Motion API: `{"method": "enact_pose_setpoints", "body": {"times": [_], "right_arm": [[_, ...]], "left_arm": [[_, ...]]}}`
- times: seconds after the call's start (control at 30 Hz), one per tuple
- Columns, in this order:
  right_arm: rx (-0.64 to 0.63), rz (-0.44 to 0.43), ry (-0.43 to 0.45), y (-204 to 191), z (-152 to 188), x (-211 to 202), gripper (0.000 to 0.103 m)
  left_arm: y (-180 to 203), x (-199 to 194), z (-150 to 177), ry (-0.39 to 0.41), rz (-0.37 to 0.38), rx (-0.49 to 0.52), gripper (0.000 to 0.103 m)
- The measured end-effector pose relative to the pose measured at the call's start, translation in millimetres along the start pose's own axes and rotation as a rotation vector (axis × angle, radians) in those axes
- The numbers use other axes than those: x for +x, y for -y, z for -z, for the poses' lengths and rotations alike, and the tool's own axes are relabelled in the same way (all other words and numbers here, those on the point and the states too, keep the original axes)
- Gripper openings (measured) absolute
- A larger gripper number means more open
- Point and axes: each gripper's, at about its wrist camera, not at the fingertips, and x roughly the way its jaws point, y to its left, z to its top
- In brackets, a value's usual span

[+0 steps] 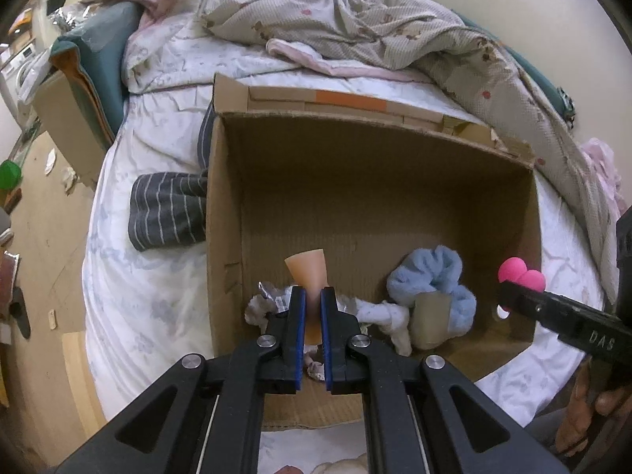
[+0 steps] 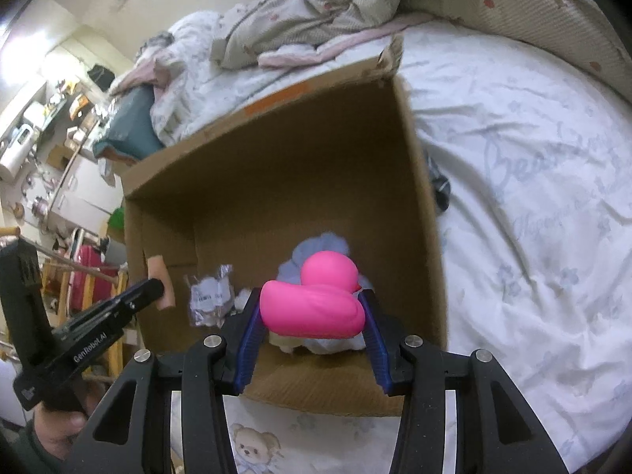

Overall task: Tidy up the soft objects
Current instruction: 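Carry the peach cone and pink duck over the box with both tools, then open both tools to drop the cone and duck into the box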

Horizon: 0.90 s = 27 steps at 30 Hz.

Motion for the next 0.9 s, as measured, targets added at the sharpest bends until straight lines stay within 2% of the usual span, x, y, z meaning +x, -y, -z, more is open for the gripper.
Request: {"method": "enact_pose_setpoints", "body": {"times": [0.23,0.4,0.5,0.7,0.73,0.8,0.83,0.9], "right_arm": [[-0.066,0.078,-0.08,-13,9,22,0.049],[-0.062,0.061,-0.097,-12,10,25,0.049],[-0.049,0.018,-0.104,-13,13,25,0.049],[-0.069,0.051,-0.122,-15,17,30,0.049],[-0.069,0.058,-0.12,-15,17,29,0.049],[-0.071,0.066,-0.114,-14,17,27,0.049],[-0.068,0.065,-0.112,-13,17,26,0.049],[-0.048,0.041,-0.111,-11,18,25,0.049]], "left_arm": [[3,10,6,-0.043,-0.024,0.017,0.006],[3,12,6,-0.044,-0.035,0.024,0.008],[3,13,8,-0.05,-0.039,0.027,0.014],[6,13,11,-0.046,-0.044,0.046,0.017],[6,12,11,-0.048,-0.043,0.046,0.019],[6,11,12,-0.047,-0.04,0.045,0.032],[6,10,12,-0.047,-0.038,0.046,0.046],[6,6,11,-0.038,-0.023,0.046,0.048]]}}
